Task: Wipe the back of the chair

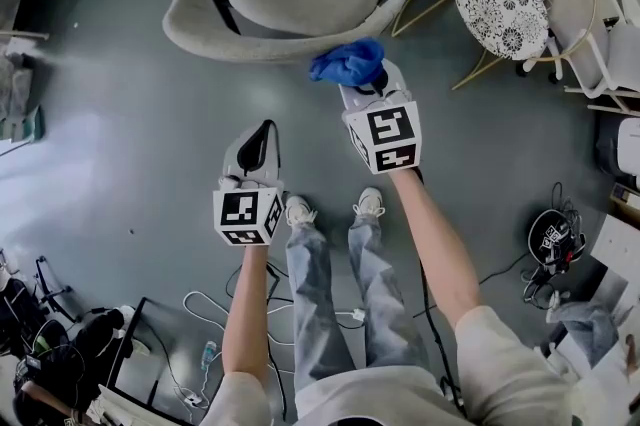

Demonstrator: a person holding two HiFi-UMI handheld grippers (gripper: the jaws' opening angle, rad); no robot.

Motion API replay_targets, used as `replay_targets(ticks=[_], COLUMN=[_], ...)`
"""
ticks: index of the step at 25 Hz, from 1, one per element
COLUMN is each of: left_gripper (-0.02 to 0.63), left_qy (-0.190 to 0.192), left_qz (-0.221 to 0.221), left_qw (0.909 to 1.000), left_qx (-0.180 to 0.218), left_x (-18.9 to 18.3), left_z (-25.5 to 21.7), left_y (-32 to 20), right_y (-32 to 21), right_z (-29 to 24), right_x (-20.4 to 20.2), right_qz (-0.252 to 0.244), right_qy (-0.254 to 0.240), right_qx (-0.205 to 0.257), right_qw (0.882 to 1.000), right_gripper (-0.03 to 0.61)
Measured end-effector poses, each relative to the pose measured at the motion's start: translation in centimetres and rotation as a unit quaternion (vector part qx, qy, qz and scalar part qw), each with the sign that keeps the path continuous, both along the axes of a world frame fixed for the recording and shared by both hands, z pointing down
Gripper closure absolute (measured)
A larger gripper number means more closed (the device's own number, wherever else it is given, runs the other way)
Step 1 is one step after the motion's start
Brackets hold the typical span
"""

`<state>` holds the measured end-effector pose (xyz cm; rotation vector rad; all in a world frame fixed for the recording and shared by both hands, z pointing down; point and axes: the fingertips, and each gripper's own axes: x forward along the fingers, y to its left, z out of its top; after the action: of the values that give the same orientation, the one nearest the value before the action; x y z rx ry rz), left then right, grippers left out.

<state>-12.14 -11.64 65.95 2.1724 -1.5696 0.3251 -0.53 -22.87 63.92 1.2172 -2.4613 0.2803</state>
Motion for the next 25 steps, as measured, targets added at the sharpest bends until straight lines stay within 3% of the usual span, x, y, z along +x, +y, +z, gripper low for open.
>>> replay_targets(ticks=[13,25], left_gripper=[0.611,0.609], left_qy=[0.009,0.013], left_qz=[0.001,-0.001], left_qw=[0.9999,0.9998], left_qx=[-0.012,-0.018], left_x=[0.1,-0.7], left_z=[1.5,2.2], left_y=[-1.4,-2.1], right_y=[-1.1,-1.8], right_z=[9.4,14.7], right_x=[1.1,1.2], right_qz=[0.015,0.017], right_qy=[0.027,0.044], right_qx=[-0.094,-0.144], right_qw=[0.995,0.988], right_gripper=[0.491,0.490])
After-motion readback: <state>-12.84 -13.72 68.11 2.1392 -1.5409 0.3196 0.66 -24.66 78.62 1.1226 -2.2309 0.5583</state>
